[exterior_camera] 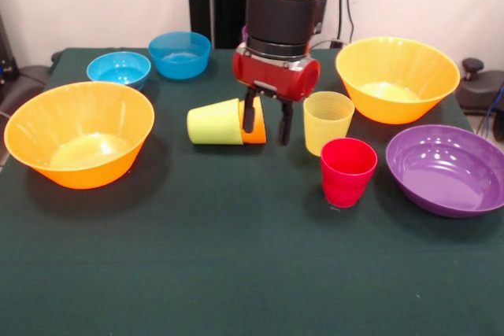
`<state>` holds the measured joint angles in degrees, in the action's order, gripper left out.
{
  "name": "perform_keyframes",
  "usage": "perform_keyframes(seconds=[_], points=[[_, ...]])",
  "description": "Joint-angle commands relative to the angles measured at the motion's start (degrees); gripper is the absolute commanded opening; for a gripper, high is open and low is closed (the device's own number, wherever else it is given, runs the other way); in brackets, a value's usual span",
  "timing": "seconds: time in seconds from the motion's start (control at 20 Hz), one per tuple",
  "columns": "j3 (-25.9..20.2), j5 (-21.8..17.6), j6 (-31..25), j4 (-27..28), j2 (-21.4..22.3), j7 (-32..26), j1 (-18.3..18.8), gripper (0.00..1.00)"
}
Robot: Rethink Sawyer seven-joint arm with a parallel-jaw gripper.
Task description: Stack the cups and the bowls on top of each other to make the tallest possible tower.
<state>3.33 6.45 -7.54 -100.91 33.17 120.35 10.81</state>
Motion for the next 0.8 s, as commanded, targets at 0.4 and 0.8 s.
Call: perform_keyframes(seconds=[0.4,0.8], points=[[0.8,8.5,0.3,-0.5,-3.8,15.4,-7.7,1.0],[1.4,11.3,0.6,0.0,-5.0,16.8,-10.1,1.0]])
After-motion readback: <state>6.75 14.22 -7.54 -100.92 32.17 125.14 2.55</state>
